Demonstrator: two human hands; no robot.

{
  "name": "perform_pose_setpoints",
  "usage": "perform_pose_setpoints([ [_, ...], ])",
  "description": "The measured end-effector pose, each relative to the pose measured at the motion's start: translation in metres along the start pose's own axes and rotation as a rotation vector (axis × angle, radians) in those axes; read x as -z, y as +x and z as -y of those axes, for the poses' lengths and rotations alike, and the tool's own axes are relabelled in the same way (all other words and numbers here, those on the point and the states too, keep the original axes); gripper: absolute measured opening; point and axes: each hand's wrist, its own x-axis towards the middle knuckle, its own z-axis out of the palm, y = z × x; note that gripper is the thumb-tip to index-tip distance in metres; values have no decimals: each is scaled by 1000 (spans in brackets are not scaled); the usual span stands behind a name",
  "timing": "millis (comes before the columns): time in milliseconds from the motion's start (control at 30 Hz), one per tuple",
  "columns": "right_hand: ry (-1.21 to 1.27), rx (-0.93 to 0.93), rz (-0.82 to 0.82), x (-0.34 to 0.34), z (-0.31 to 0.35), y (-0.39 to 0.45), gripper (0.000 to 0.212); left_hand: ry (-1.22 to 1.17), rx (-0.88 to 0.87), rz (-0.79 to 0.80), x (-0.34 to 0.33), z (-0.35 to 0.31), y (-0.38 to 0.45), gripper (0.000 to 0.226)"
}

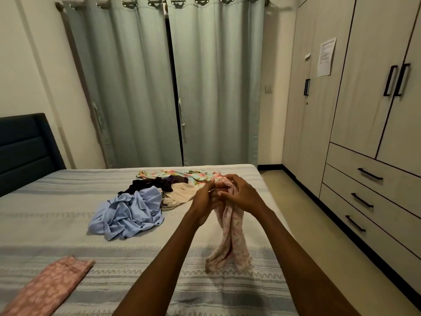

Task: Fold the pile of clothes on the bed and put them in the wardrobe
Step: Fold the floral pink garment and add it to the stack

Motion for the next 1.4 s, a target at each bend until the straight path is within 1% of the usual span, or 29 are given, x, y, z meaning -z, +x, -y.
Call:
perform_pose_setpoints([
  [33, -72, 10, -26, 1, -2, -1, 50, 19, 6, 17, 2, 2, 0, 44],
  [100, -130, 5, -72, 3, -6, -1, 40, 140, -36, 8, 5, 5, -1, 45],
  [133, -123, 7, -80, 4, -8, -2, 37, 228, -95, -12, 7, 7, -1, 39],
  [200, -77, 15, -79, 6, -10, -5, 32, 407, -282, -96, 13, 12, 1, 15],
  [233, -43, 23, -79, 7, -9, -7, 28, 477, -377, -122, 18, 14, 1, 11],
  [267, -10, 34, -79, 8, -9, -9, 24, 552, -463, -123, 24, 16, 3, 20],
  [300, 24, 42, -79, 9, -9, -11, 21, 646, -516, -91, 29, 18, 4, 28],
  [333, 58, 48, -76, 10, -9, -12, 20, 742, -520, -45, 33, 19, 5, 34],
  [367, 91, 56, -68, 11, -9, -14, 20, 829, -473, 3, 36, 19, 4, 40],
  [433, 150, 67, -53, 13, -9, -16, 24, 925, -344, 81, 43, 19, 6, 53],
  [467, 185, 64, -48, 14, -10, -18, 28, 961, -276, 133, 46, 19, 8, 56],
  [500, 226, 48, -43, 15, -11, -19, 33, 1006, -210, 189, 49, 18, 7, 54],
  [533, 269, 20, -39, 17, -12, -20, 39, 1077, -191, 225, 52, 17, 9, 49],
  [567, 304, -11, -36, 19, -15, -21, 44, 1176, -218, 216, 54, 17, 11, 47],
  [600, 328, -42, -34, 21, -17, -21, 47, 1265, -264, 158, 55, 16, 12, 45],
  [633, 339, -73, -37, 24, -20, -21, 49, 1325, -314, 65, 55, 13, 13, 40],
  [700, 325, -115, -51, 28, -25, -20, 55, 1351, -422, -101, 50, 4, 11, 30],
  [733, 313, -123, -60, 30, -25, -20, 51, 1333, -469, -142, 47, 0, 11, 28],
  [800, 325, -114, -85, 31, -20, -20, 35, 1266, -533, -168, 41, -8, 12, 25],
  [900, 405, -118, -113, 31, -11, -18, 24, 1204, -601, -172, 34, -18, 13, 23],
  [1000, 423, -115, -149, 28, -10, -17, 30, 1190, -682, -174, 32, -28, 12, 24],
  [1067, 421, -93, -165, 30, -10, -17, 36, 1230, -680, -170, 35, -35, 13, 28],
  [1133, 354, -36, -129, 36, -9, -16, 39, 1294, -668, -146, 40, -43, 14, 33],
  [1200, 224, 15, -68, 42, -7, -13, 37, 1375, -667, -130, 42, -51, 14, 38],
  [1300, 111, 21, -46, 50, 1, -8, 26, 1425, -671, -109, 44, -61, 13, 42],
  [1400, 14, 31, -35, 57, 5, -6, 19, 1419, -632, -27, 48, -69, 12, 43],
])
